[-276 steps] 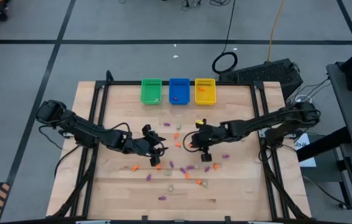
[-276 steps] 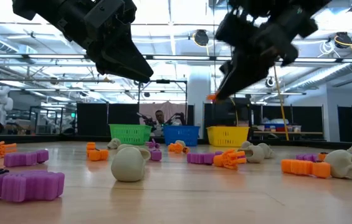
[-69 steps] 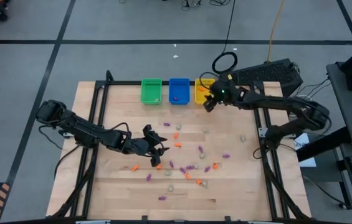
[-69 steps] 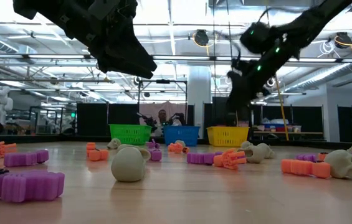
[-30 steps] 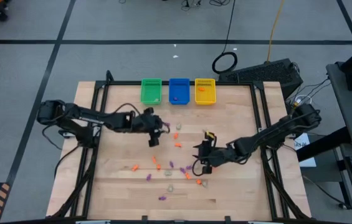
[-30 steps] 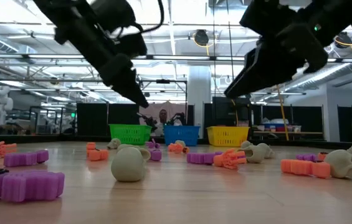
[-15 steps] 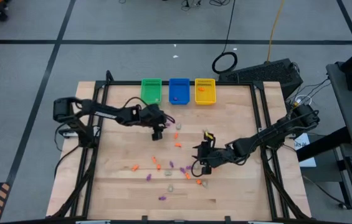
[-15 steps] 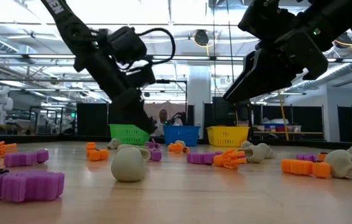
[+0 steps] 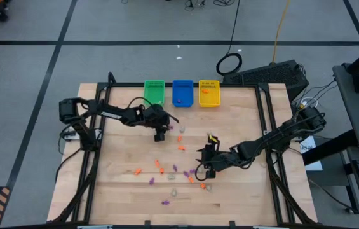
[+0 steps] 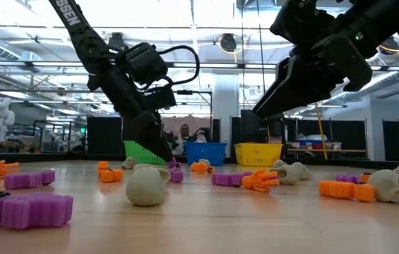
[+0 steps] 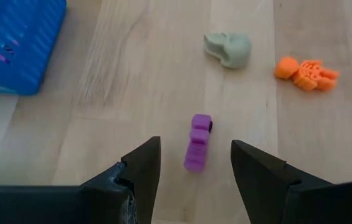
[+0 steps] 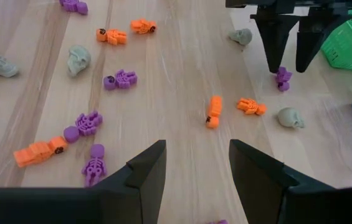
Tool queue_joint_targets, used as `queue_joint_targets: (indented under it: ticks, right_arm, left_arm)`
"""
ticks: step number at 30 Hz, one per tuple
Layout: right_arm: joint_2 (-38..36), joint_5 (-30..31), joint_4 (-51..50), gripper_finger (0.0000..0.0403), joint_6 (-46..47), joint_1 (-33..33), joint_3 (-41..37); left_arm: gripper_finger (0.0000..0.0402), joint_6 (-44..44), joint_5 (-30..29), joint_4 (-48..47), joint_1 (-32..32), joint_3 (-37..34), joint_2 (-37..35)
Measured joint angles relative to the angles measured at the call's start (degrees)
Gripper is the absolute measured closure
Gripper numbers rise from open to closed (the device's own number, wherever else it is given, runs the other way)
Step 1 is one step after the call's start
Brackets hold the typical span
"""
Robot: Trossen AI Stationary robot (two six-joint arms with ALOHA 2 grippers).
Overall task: Sort Halloween decoration
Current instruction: Put the purple skeleton toy into the blue bin
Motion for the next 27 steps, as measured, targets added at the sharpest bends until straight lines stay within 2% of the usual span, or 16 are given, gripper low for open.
queue_joint_targets:
  ticks: [20, 27]
  right_arm:
    - [0.0, 0.0, 0.0, 0.0239, 0.0, 0.0, 0.0]
    - [0.0, 0.0, 0.0, 0.0239, 0.0, 0.0, 0.0]
  left_arm:
    - [0.0211, 0.9, 0.9, 4.2, 0.0, 0.0, 3.8]
    - [0.0276, 0.9, -0.2, 4.1, -0.1, 0.0, 3.9]
